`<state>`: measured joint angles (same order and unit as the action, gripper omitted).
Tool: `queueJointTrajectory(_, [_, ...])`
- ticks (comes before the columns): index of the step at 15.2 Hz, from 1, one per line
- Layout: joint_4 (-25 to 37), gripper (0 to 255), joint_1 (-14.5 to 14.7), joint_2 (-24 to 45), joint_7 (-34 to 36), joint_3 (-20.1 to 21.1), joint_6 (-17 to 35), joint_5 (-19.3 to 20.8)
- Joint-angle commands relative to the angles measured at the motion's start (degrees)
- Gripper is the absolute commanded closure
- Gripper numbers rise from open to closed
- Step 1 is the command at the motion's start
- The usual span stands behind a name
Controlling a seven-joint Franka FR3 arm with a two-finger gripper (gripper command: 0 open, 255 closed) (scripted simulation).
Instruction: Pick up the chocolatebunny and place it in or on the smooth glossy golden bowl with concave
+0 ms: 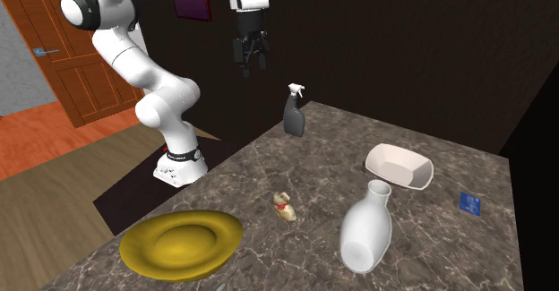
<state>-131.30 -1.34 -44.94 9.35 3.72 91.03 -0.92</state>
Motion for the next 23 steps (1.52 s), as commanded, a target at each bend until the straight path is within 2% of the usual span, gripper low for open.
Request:
queueJointTrajectory(1, [0.0, 0, 0.0, 0.0, 0.0, 0.0, 0.0, 0.0])
queueJointTrajectory(7, [-8.77, 0, -1.54, 1.93, -3.29, -3.42, 12.15, 2.01])
queueJointTrajectory(12, [-13.98, 0, -3.0, 6.24, -6.01, -6.44, 22.91, 3.53])
queueJointTrajectory(18, [-17.4, 0, -4.49, 14.78, -9.47, -10.32, 36.38, 4.73])
queueJointTrajectory(23, [-17.68, 0, -5.02, 24.39, -13.01, -13.78, 47.48, 4.32])
